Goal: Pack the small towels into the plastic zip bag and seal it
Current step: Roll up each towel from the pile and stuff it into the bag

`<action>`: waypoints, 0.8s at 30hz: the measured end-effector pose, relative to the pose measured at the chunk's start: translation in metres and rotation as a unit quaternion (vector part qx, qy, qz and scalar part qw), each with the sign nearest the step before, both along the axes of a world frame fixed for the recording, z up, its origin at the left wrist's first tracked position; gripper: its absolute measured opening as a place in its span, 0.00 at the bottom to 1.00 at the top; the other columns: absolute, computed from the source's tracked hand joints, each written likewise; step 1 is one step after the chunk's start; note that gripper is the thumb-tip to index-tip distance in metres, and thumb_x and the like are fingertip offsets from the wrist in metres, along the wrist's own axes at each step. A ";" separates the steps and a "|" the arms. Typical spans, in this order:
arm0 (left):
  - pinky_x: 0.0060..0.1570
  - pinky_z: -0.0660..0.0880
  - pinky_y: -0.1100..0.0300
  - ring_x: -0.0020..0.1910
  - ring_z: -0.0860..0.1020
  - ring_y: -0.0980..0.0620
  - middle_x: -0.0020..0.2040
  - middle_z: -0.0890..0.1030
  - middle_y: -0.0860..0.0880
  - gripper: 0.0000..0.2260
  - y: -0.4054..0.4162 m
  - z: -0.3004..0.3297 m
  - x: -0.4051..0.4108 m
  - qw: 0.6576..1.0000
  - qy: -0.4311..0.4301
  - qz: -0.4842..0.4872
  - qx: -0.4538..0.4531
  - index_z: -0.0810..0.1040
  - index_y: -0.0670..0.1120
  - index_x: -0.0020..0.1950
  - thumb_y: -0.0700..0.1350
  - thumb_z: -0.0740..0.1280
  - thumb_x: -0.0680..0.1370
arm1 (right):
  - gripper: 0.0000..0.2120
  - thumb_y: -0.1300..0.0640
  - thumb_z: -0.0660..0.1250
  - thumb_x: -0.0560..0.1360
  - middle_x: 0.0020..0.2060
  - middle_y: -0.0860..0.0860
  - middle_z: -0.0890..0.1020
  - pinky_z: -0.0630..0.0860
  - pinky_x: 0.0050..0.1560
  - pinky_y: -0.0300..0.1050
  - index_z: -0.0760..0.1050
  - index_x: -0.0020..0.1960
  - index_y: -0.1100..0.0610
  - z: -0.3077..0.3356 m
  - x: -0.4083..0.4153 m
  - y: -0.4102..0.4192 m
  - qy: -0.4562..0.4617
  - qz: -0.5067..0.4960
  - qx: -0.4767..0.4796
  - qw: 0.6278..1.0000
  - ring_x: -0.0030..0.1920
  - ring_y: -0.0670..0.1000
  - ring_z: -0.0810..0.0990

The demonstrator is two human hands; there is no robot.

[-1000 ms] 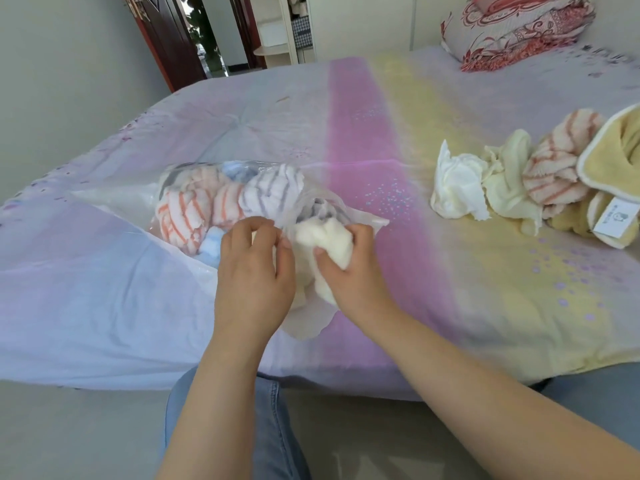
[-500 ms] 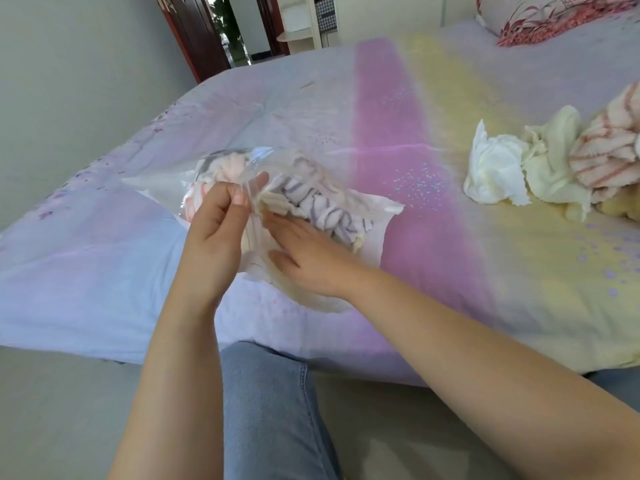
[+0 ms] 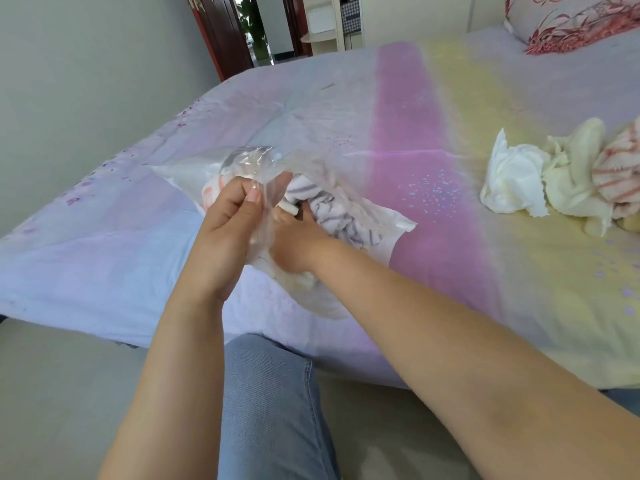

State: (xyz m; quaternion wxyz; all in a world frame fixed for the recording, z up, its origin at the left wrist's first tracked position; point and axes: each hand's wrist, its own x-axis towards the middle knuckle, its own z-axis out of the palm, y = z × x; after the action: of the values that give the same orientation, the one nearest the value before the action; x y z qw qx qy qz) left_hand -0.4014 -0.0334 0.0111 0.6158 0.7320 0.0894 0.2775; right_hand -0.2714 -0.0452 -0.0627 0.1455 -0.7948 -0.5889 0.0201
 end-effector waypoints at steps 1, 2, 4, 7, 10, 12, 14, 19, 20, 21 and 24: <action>0.62 0.64 0.48 0.69 0.73 0.54 0.61 0.80 0.47 0.09 0.001 0.002 0.000 1.000 0.000 0.003 0.006 0.67 0.48 0.42 0.46 0.57 0.82 | 0.25 0.52 0.50 0.80 0.77 0.47 0.52 0.37 0.73 0.63 0.52 0.76 0.51 -0.001 0.000 0.000 0.017 -0.001 0.000 1.000 0.71 0.48 0.35; 0.60 0.63 0.48 0.68 0.73 0.55 0.60 0.78 0.45 0.09 0.002 0.002 0.000 1.000 0.003 0.004 0.015 0.66 0.48 0.42 0.46 0.57 0.82 | 0.24 0.52 0.50 0.80 0.76 0.47 0.54 0.41 0.74 0.63 0.54 0.75 0.50 -0.004 -0.001 -0.003 0.023 0.008 0.020 1.000 0.72 0.49 0.38; 0.60 0.62 0.48 0.68 0.73 0.56 0.61 0.78 0.44 0.10 0.002 0.000 0.003 1.000 0.008 -0.004 0.022 0.66 0.48 0.42 0.46 0.57 0.82 | 0.19 0.54 0.51 0.78 0.70 0.52 0.69 0.59 0.70 0.58 0.69 0.67 0.53 -0.009 -0.006 -0.025 0.029 0.037 0.109 0.993 0.72 0.54 0.58; 0.64 0.64 0.45 0.69 0.72 0.55 0.64 0.80 0.50 0.09 -0.002 -0.008 0.012 0.999 0.018 -0.023 0.020 0.68 0.50 0.42 0.48 0.59 0.82 | 0.18 0.60 0.54 0.72 0.47 0.54 0.83 0.75 0.48 0.49 0.80 0.52 0.60 -0.024 -0.010 -0.078 0.078 0.036 0.338 0.937 0.50 0.57 0.79; 0.57 0.67 0.49 0.69 0.72 0.57 0.65 0.79 0.53 0.11 -0.010 -0.014 0.025 0.999 0.010 -0.025 0.020 0.69 0.52 0.40 0.48 0.58 0.82 | 0.16 0.70 0.54 0.69 0.37 0.54 0.82 0.75 0.39 0.47 0.80 0.43 0.63 -0.043 0.004 -0.132 0.076 -0.042 0.484 0.871 0.40 0.54 0.78; 0.51 0.67 0.53 0.69 0.72 0.58 0.65 0.79 0.55 0.11 -0.021 -0.016 0.036 0.999 0.012 -0.027 0.021 0.68 0.52 0.40 0.48 0.58 0.83 | 0.16 0.70 0.54 0.69 0.38 0.53 0.81 0.74 0.42 0.44 0.79 0.44 0.61 -0.050 0.024 -0.156 0.096 -0.115 0.498 0.854 0.41 0.54 0.78; 0.53 0.68 0.56 0.69 0.72 0.59 0.63 0.80 0.56 0.11 -0.033 -0.015 0.049 0.999 0.003 -0.029 0.017 0.68 0.51 0.40 0.47 0.57 0.83 | 0.17 0.70 0.54 0.69 0.44 0.50 0.81 0.74 0.50 0.43 0.79 0.48 0.58 -0.054 0.049 -0.173 0.143 -0.188 0.490 0.839 0.48 0.54 0.79; 0.46 0.68 0.60 0.56 0.75 0.58 0.52 0.77 0.50 0.11 -0.057 -0.013 0.076 1.000 -0.009 -0.004 0.006 0.69 0.52 0.39 0.49 0.59 0.81 | 0.20 0.69 0.58 0.70 0.66 0.52 0.70 0.65 0.65 0.45 0.79 0.54 0.52 -0.066 0.129 -0.207 0.124 -0.375 0.396 0.829 0.67 0.56 0.66; 0.45 0.67 0.60 0.52 0.73 0.57 0.49 0.74 0.48 0.11 -0.061 -0.013 0.080 1.000 -0.006 0.000 0.013 0.69 0.52 0.39 0.50 0.59 0.81 | 0.19 0.67 0.61 0.71 0.71 0.54 0.64 0.61 0.69 0.48 0.79 0.56 0.50 -0.066 0.149 -0.213 0.091 -0.413 0.341 0.840 0.71 0.59 0.60; 0.44 0.66 0.59 0.50 0.71 0.55 0.48 0.73 0.48 0.11 -0.063 -0.014 0.082 1.000 -0.001 0.006 0.021 0.69 0.53 0.38 0.50 0.59 0.81 | 0.19 0.63 0.62 0.73 0.75 0.55 0.57 0.56 0.72 0.51 0.78 0.59 0.48 -0.066 0.168 -0.217 0.065 -0.441 0.269 0.853 0.75 0.61 0.54; 0.46 0.63 0.58 0.53 0.69 0.55 0.49 0.72 0.49 0.11 -0.067 -0.017 0.086 0.999 0.007 0.010 0.032 0.68 0.52 0.38 0.51 0.59 0.80 | 0.21 0.49 0.64 0.74 0.77 0.55 0.37 0.47 0.75 0.56 0.71 0.67 0.42 -0.070 0.215 -0.230 0.079 -0.461 0.071 0.881 0.77 0.62 0.42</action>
State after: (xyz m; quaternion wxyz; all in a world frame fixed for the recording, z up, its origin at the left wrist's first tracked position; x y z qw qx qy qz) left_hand -0.3157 -0.1002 -0.0057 0.5886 0.7525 0.0922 0.2807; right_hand -0.0560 -0.2750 -0.1330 0.2405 -0.9597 -0.1427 -0.0282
